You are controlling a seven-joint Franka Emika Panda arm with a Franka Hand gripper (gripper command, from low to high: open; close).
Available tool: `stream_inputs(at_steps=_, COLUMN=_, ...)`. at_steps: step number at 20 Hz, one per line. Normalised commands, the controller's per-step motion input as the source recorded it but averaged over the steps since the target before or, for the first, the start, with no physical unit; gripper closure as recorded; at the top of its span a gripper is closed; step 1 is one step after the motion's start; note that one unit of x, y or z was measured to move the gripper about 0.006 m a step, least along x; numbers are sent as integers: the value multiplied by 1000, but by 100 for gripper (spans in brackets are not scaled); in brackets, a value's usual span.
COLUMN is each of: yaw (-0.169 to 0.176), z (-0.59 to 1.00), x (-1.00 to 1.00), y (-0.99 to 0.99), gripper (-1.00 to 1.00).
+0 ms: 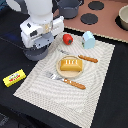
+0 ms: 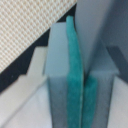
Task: Interact with the objects in diverse but meaningful ways.
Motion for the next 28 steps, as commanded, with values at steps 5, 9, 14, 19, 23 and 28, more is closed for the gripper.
stream_inputs(at_steps=5, yaw=-41, z=1000, x=624, y=301, gripper=100)
stream_inputs(at_steps=9, yaw=0, z=1000, x=946, y=447, gripper=100)
stream_inputs(at_steps=14, yaw=0, z=1000, x=981, y=435, gripper=100)
stream_inputs(at_steps=19, yaw=0, z=1000, x=999, y=410, gripper=100)
stream_inputs(at_steps=23, yaw=0, z=1000, x=1000, y=413, gripper=100)
stream_inputs(at_steps=28, yaw=0, z=807, x=947, y=465, gripper=100)
